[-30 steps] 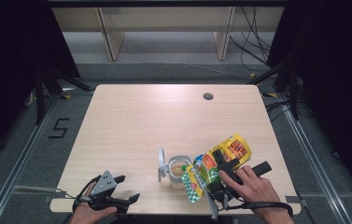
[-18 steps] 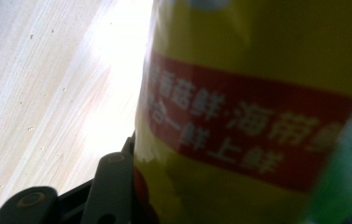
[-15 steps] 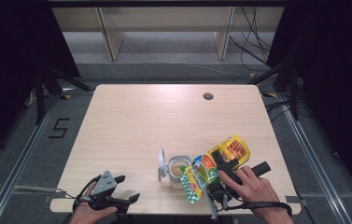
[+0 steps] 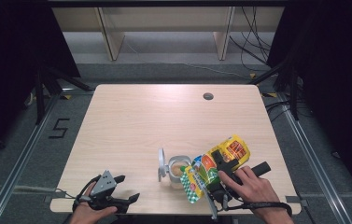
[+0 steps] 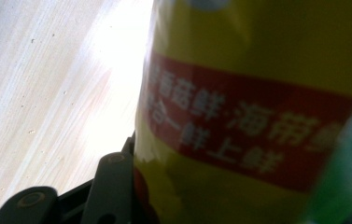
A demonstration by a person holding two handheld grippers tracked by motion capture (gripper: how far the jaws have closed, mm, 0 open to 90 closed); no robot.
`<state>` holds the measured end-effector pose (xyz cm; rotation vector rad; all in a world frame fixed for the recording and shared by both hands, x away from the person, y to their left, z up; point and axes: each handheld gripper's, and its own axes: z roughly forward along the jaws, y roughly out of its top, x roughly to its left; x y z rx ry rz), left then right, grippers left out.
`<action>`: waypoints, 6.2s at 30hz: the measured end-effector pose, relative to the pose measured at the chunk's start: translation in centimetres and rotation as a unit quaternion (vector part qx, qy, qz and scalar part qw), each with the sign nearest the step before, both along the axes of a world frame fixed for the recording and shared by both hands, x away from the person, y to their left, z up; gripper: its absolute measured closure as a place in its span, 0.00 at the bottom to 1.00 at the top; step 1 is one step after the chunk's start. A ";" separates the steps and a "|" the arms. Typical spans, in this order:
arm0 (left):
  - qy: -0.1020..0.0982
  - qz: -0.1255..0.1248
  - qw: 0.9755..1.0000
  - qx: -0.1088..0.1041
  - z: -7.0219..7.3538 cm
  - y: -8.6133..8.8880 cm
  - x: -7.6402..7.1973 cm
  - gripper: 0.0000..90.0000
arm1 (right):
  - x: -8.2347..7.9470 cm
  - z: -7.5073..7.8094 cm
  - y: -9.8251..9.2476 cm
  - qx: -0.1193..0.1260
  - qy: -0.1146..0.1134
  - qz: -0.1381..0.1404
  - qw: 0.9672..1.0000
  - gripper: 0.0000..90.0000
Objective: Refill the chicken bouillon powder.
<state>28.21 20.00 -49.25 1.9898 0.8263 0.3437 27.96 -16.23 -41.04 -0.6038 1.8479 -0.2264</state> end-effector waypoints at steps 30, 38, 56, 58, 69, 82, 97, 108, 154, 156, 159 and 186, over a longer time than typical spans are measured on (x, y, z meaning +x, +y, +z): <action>-0.004 -0.002 1.000 0.005 0.1 0.2 0.1 0.17 | 0.1 0.3 -0.1 0.002 0.004 0.007 1.000 0.64; -0.010 0.001 1.000 0.003 0.1 0.2 0.2 0.17 | 0.0 -0.1 -0.3 0.033 0.010 -0.003 0.999 0.64; -0.005 0.000 1.000 0.000 0.0 0.1 0.2 0.17 | -0.1 -0.2 -0.6 0.048 0.016 -0.013 0.999 0.64; -0.006 0.000 1.000 0.005 0.0 0.2 0.2 0.17 | -0.1 -0.1 -0.2 0.001 0.005 -0.010 1.000 0.64; -0.013 -0.001 1.000 0.003 -0.1 0.1 0.4 0.17 | -0.3 0.2 0.0 -0.008 -0.006 -0.002 1.000 0.64; -0.007 0.004 1.000 -0.006 -0.1 0.0 0.2 0.17 | -0.3 0.0 0.2 -0.025 -0.012 -0.006 1.000 0.64; -0.006 0.003 1.000 -0.001 -0.1 0.0 0.2 0.17 | -0.4 0.1 0.3 -0.029 -0.019 -0.008 0.999 0.65; -0.001 0.009 1.000 -0.004 -0.1 -0.1 0.1 0.17 | -0.6 0.3 1.0 -0.054 -0.031 -0.001 0.998 0.65; 0.000 0.009 1.000 -0.005 0.0 0.1 0.1 0.17 | -0.6 0.4 0.6 -0.044 -0.024 -0.002 0.999 0.65; -0.003 0.007 1.000 -0.001 0.0 0.1 0.1 0.17 | -0.7 0.4 0.6 -0.043 -0.024 -0.002 0.999 0.65; -0.010 0.000 1.000 0.005 0.0 0.2 0.2 0.17 | -0.7 0.4 0.6 -0.044 -0.024 -0.002 0.999 0.65; -0.007 0.003 1.000 0.003 0.0 0.2 0.2 0.17 | -0.8 0.8 0.6 -0.047 -0.027 -0.001 0.999 0.65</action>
